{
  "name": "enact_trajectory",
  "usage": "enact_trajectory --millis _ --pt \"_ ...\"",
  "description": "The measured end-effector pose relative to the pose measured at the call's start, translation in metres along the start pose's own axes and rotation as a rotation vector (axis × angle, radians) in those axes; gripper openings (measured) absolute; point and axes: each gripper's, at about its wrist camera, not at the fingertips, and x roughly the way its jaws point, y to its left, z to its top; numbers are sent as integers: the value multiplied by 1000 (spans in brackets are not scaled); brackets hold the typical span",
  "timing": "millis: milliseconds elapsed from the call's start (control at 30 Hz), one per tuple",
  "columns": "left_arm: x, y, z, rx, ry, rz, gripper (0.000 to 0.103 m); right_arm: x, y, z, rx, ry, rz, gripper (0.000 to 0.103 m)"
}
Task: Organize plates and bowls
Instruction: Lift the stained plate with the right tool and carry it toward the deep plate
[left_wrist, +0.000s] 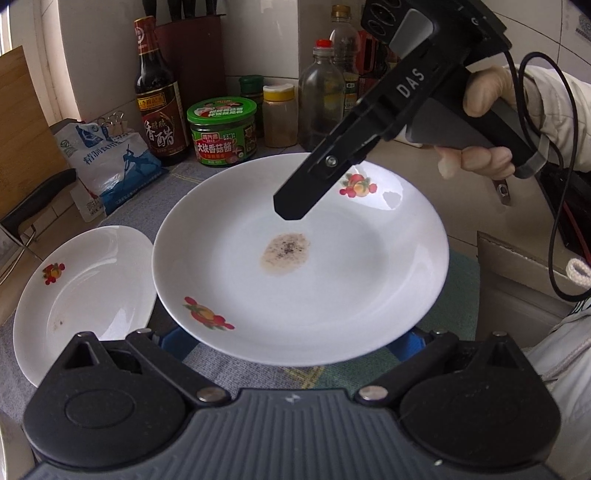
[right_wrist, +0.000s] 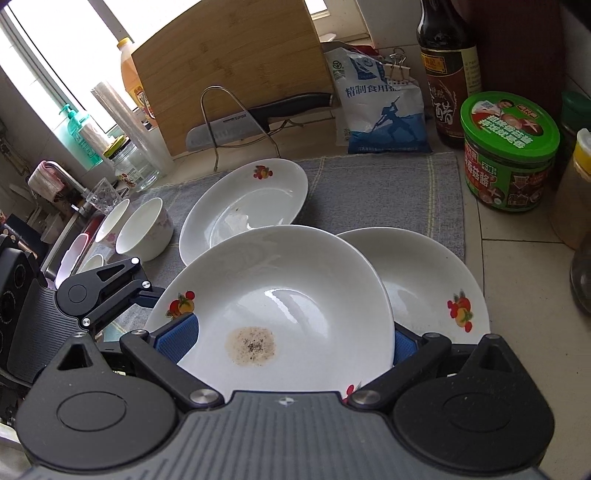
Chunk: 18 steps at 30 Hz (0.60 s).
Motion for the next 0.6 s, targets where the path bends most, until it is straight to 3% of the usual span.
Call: enact_trajectory --millis 600 --pt "28 6 15 13 40 17 102 14 -37 0 31 27 11 103"
